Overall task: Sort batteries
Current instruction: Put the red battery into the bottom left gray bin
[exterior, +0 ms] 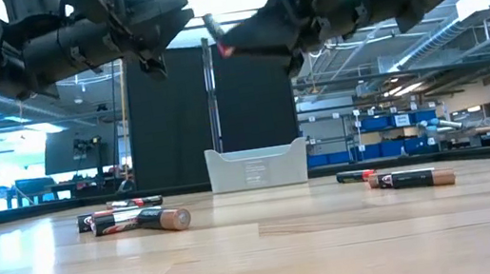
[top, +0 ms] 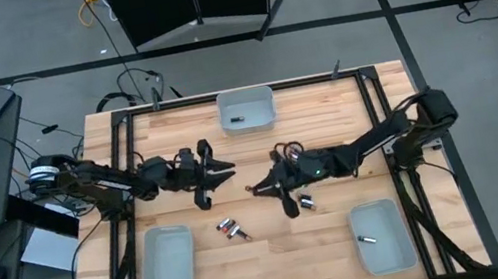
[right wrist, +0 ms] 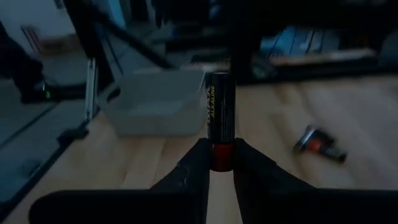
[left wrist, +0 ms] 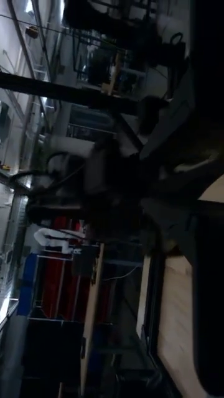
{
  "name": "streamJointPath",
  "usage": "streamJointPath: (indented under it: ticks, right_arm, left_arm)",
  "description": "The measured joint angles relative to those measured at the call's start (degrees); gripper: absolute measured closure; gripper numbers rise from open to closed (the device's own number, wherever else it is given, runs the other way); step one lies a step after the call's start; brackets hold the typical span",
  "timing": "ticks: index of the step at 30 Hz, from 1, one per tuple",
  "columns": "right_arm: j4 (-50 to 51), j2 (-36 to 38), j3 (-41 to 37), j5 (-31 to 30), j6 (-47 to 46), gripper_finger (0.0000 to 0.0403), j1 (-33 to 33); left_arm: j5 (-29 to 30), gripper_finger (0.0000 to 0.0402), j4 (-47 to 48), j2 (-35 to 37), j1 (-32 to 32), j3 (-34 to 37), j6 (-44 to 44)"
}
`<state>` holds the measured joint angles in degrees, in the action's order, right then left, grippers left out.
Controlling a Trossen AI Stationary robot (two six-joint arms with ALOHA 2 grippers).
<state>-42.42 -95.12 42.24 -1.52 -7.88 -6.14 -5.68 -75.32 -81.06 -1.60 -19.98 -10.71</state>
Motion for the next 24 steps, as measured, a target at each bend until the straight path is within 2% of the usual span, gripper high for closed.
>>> streamJointPath:
  ticks: [5,12,18,24]
  right_arm:
    - [-0.2,2.0,-0.1,-0.2,2.3,0.0341,1.0]
    - [-0.6,2.2,-0.1,-0.2,3.6,0.0341,1.2]
    - [-2.1,2.2,-0.1,-0.4,3.7,0.0341,1.3]
    - [-2.7,2.2,0.0,-0.4,3.8,0.0341,1.4]
  left_arm:
    - [4.6,0.0245,8.3,-0.1,2.7,-3.2,2.8]
    - [4.5,0.0196,13.9,-0.1,3.2,-6.5,3.1]
    - [0.4,0.0188,15.1,-0.1,3.5,-6.5,3.0]
    - [0.9,0.0188,15.4,-0.1,4.2,-6.5,3.3]
